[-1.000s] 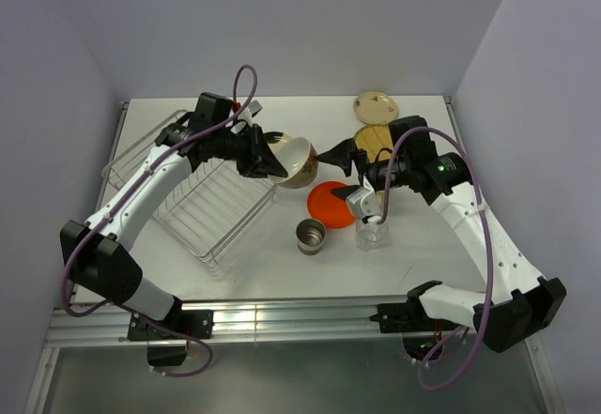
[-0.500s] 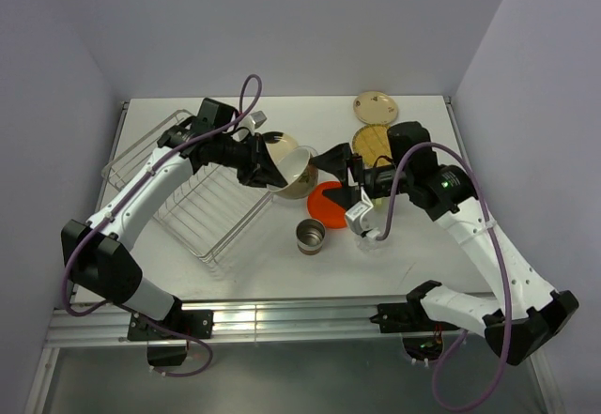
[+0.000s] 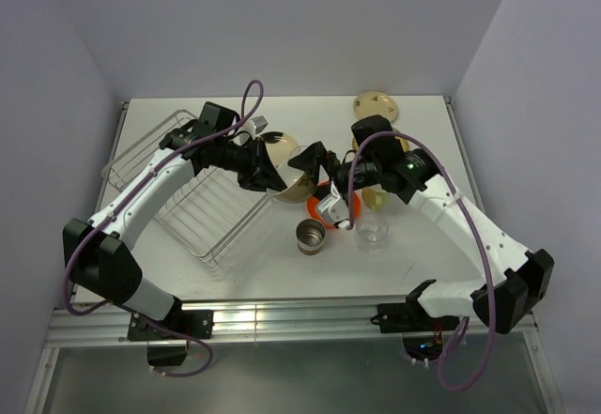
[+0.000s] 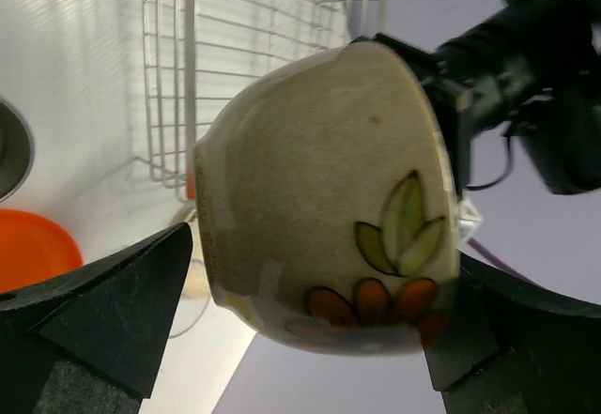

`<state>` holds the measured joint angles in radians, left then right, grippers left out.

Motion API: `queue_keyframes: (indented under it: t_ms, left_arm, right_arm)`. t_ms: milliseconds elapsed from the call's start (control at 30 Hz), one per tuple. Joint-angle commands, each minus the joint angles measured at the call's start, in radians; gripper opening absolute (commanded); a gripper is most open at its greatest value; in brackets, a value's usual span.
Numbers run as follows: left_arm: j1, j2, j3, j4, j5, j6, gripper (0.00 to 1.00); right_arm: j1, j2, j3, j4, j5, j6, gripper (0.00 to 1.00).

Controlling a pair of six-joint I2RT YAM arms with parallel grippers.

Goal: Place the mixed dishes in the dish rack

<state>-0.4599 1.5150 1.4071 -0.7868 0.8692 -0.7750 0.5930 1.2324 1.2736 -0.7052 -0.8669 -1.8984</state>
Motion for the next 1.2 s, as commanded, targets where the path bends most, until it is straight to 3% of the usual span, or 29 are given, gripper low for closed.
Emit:
queue_keyframes:
  t_ms: [0, 433, 733, 1167]
  left_arm:
    - [-0.006, -0.058, 0.007, 0.046, 0.079, -0.003, 0.00]
    - [-0.026, -0.056, 0.004, -0.012, 0.021, 0.034, 0.00]
    - [-0.026, -0.033, 0.035, -0.028, 0.002, 0.049, 0.00]
    - [-0.026, -0.029, 0.032, -0.014, 0.019, 0.040, 0.00]
  right_arm:
    - [0.013, 0.056, 0.096, -0.132, 0.046, -0.091, 1.00]
    - [0.025, 0.159, 0.245, -0.312, 0.101, -0.159, 0.90]
    - [0.057, 0.150, 0.253, -0.358, 0.095, -0.091, 0.91]
    - [0.093, 0.177, 0.233, -0.201, 0.109, 0.090, 0.91]
